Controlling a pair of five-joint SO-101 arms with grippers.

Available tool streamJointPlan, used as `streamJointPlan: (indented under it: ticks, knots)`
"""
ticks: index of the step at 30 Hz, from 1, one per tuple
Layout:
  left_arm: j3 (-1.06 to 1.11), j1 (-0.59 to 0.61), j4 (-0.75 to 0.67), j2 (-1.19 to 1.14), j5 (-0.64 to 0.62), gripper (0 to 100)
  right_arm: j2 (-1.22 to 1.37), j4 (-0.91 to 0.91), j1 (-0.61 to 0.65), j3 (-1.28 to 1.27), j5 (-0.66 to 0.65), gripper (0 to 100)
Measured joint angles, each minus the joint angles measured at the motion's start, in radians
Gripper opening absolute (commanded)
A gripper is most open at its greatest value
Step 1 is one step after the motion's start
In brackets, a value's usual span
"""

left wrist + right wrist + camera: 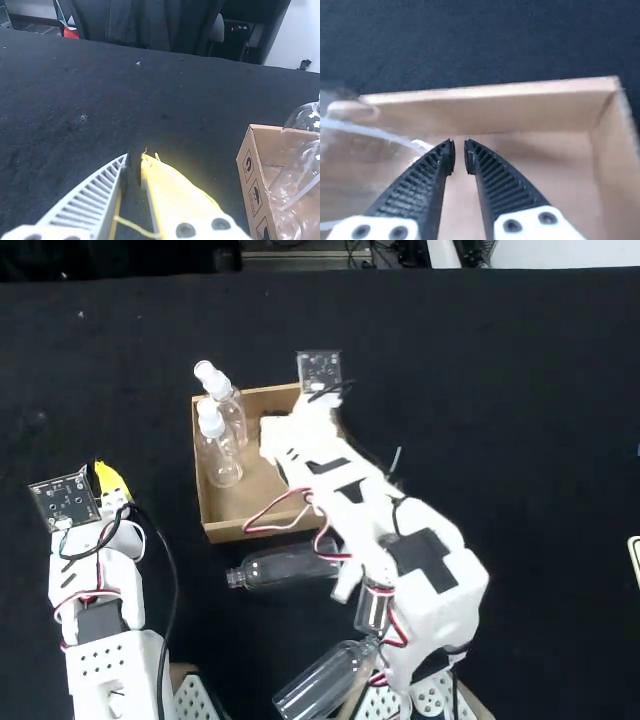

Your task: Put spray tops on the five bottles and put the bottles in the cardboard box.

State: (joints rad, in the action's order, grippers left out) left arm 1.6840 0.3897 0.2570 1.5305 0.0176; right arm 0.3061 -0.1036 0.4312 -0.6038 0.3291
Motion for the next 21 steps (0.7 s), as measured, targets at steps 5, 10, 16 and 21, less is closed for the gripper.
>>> streamJointPlan:
  ticks: [5,10,16,21]
  knots:
    - [0.0,0.0,0.0,0.0,0.0,3,0.0,0.0,0.034,0.008,0.0,1.1]
    - [0.0,0.0,0.0,0.0,0.0,3,0.0,0.0,0.041,0.009,0.0,1.1]
    - [0.0,0.0,0.0,0.0,0.0,3,0.0,-0.005,0.041,0.009,0.0,1.1]
    - [0.0,0.0,0.0,0.0,0.0,3,0.0,-0.006,0.074,0.011,0.0,1.1]
